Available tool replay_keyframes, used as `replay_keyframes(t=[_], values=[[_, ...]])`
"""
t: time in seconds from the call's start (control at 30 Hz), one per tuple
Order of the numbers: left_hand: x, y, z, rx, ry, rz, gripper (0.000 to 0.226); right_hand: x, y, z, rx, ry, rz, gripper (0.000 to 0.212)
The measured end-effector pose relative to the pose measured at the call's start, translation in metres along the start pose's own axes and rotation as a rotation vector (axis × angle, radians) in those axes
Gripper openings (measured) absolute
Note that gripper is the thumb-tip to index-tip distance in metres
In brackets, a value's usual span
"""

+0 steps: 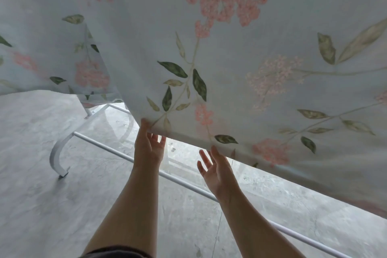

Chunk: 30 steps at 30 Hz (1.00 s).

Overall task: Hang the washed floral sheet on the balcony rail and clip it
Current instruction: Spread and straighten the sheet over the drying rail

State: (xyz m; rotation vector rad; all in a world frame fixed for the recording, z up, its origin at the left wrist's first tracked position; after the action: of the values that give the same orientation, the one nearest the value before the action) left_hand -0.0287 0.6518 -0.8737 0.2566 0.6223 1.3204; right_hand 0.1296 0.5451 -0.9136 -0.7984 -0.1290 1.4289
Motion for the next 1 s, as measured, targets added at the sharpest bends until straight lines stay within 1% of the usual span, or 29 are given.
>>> replay_keyframes(t=[0.1,0.2,0.3,0.43,0.57,0.7,0.83,0.9,1.0], values=[[0.006,0.010,-0.013,0.030,0.067,0.033,0.020,0.008,0.006,0.014,0.011,0.038,-0.021,0.015],[0.005,0.006,-0.032,0.171,0.207,0.024,0.004,0.012,-0.002,0.000,-0.047,0.172,-0.091,0.012],[0.005,-0.004,-0.037,0.232,0.246,0.019,0.005,0.015,-0.012,-0.012,-0.080,0.231,-0.124,0.011],[0.016,-0.013,-0.034,0.227,0.212,0.012,0.003,0.019,-0.017,-0.018,-0.069,0.260,-0.143,0.010],[0.033,-0.020,-0.030,0.225,0.125,-0.039,0.007,0.033,-0.016,-0.021,-0.025,0.255,-0.137,0.008],[0.061,-0.020,-0.015,0.233,0.041,-0.095,0.019,0.046,-0.011,-0.011,-0.035,0.188,-0.078,0.011],[0.078,-0.025,0.006,0.279,-0.037,-0.170,0.035,0.052,-0.012,0.005,-0.043,0.154,-0.051,0.022],[0.081,-0.029,0.013,0.281,-0.042,-0.233,0.034,0.051,-0.013,0.008,-0.024,0.198,-0.048,0.023],[0.077,-0.036,0.019,0.279,-0.047,-0.311,0.029,0.045,-0.009,0.008,-0.016,0.286,-0.003,0.016]])
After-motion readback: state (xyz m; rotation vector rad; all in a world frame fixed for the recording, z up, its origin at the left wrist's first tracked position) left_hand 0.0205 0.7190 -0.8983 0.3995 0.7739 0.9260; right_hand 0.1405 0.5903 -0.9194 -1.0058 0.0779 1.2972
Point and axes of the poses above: each hand's wrist, its own x-axis towards the middle knuckle, its own z-axis out of the palm, y = z × x, the point moved 10 cm from there along x, towards the middle knuckle, and after that the axes turned 5 degrees about -y, right-handed, at the moved point
